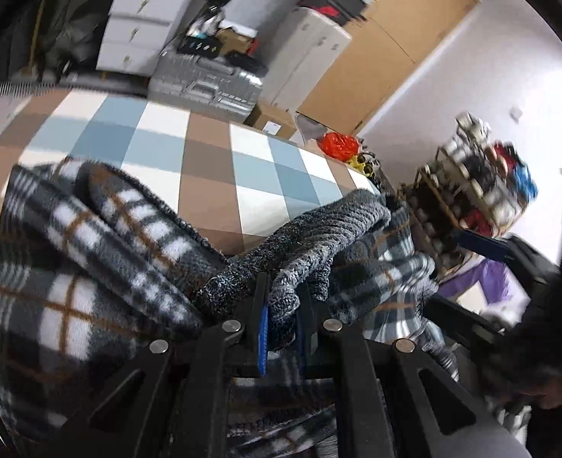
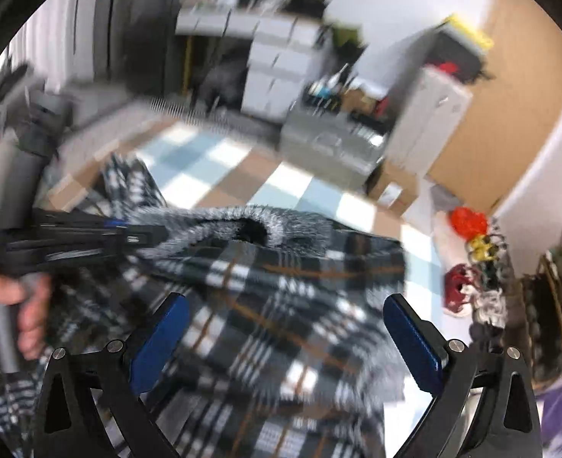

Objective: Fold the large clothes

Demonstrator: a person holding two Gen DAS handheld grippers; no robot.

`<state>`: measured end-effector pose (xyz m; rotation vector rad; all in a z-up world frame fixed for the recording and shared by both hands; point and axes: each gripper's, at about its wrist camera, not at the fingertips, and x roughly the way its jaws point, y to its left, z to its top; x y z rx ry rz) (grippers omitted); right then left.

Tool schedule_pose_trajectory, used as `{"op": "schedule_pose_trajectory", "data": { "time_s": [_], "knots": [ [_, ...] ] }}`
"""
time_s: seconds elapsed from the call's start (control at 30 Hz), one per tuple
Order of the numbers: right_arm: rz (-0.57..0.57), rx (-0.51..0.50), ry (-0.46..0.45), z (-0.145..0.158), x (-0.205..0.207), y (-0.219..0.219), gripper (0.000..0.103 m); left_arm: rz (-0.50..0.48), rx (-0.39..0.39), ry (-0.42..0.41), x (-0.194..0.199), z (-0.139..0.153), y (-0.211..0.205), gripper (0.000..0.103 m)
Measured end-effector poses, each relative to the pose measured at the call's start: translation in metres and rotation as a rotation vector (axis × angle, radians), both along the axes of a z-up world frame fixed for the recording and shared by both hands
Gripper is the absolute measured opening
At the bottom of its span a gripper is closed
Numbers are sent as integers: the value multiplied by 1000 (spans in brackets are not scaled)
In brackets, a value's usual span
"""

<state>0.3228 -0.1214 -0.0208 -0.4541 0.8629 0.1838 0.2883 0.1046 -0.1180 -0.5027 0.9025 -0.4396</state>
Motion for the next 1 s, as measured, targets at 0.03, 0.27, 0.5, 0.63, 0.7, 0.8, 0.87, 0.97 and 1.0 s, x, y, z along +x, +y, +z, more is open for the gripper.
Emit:
{"op": "schedule_pose_trajectory", "data": {
  "time_s": [0.03,0.27,0.5,0.63,0.7,0.8,0.87,0.97,1.0],
  "knots": [
    [-10,-10,10,-5,17,4,98,-3,-17,11,1,-1,0,6],
    [1,-120,21,-26,67,21,98,-39,3,-4,-4,-2,-2,6],
    [-41,-153,64,-43,85,23,19,-72,33,-7,2,-2,-4,6],
    [-57,-147,-34,-23,69,23,11,-65,23,4,-2,2,0,6],
    [-57,-125,-92,-6,51,19,11,-65,19,6,-7,10,0,6],
    [-69,-89,-170,16,12,15,10,-57,38,-28,-28,34,-3,6],
    [-67,-61,-204,29,-17,14,9,-64,100,-81,-55,55,-10,6],
    [-53,4,-269,44,-71,8,9,-66,128,-133,-100,72,-16,6],
    [-52,19,-277,46,-83,6,9,-73,128,-127,-110,72,-17,6]
  ]
}}
